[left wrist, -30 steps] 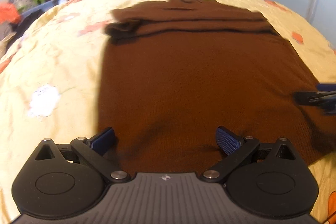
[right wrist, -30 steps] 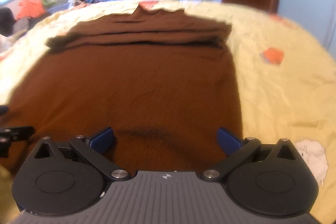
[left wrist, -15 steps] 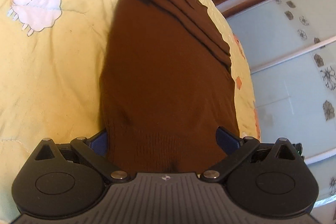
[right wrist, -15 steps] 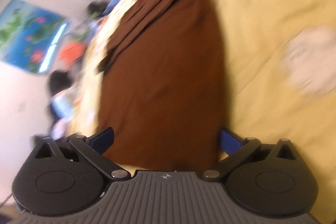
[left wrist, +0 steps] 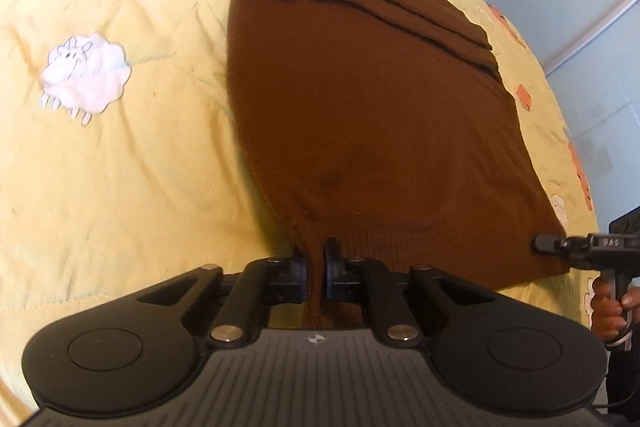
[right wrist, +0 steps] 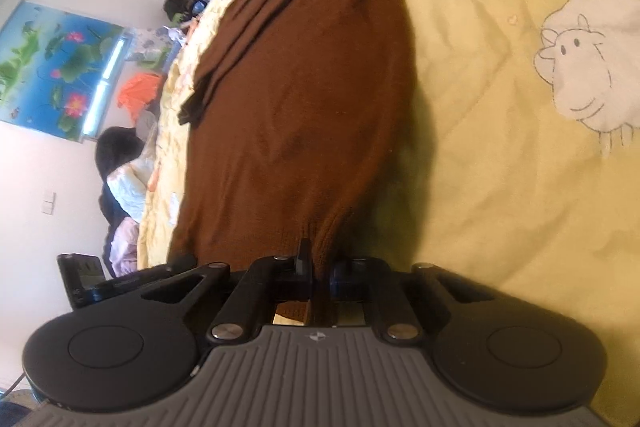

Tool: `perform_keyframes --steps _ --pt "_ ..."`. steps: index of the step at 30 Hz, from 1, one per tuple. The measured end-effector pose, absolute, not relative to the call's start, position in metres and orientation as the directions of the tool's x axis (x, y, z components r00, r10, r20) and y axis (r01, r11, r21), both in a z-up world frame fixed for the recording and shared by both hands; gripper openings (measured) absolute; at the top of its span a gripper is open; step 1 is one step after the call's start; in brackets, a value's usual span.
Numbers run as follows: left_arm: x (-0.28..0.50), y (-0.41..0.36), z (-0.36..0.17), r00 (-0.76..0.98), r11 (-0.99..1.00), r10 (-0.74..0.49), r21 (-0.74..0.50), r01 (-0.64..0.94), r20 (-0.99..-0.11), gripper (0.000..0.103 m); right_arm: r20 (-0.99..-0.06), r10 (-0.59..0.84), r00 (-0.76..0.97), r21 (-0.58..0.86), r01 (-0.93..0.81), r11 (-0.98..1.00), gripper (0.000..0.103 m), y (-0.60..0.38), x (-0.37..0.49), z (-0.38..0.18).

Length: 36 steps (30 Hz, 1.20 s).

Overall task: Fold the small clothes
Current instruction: 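Grasp the brown sweater hem with both grippers, then lift the held hem and fold it over toward the collar, then open both grippers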

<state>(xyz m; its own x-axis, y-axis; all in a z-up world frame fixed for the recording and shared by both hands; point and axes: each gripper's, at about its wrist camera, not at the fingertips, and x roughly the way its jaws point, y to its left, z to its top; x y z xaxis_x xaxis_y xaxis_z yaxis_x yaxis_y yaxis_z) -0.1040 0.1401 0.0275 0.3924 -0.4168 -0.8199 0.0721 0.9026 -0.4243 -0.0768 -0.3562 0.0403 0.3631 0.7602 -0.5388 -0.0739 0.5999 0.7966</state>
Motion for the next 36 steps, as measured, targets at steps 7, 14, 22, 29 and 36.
perform_keyframes --steps 7,14,22,29,36 --pt "-0.049 0.161 0.073 0.513 0.83 -0.518 -0.548 0.106 -0.685 0.006 -0.359 0.819 0.447 0.861 -0.179 0.475 0.014 -0.361 -0.034 0.089" --pt "0.088 0.162 0.122 0.645 0.846 -0.47 -0.515 0.135 -0.603 0.006 -0.236 0.806 0.543 0.881 -0.229 0.413 0.014 -0.363 0.109 0.126" --pt "0.241 0.152 0.089 0.743 0.877 -0.294 -0.478 -0.04 -0.601 0.023 -0.397 0.581 0.71 0.849 0.044 0.526 0.092 -0.373 0.27 0.092" --pt "0.175 0.183 0.061 0.762 0.844 -0.187 -0.498 -0.199 -0.62 0.089 -0.43 0.55 0.716 0.77 -0.028 0.638 0.1 -0.373 0.211 0.084" --pt "0.092 0.187 0.017 0.659 0.801 -0.338 -0.573 -0.174 -0.672 0.088 -0.555 0.521 0.649 0.65 -0.053 0.758 0.098 -0.367 0.133 0.067"
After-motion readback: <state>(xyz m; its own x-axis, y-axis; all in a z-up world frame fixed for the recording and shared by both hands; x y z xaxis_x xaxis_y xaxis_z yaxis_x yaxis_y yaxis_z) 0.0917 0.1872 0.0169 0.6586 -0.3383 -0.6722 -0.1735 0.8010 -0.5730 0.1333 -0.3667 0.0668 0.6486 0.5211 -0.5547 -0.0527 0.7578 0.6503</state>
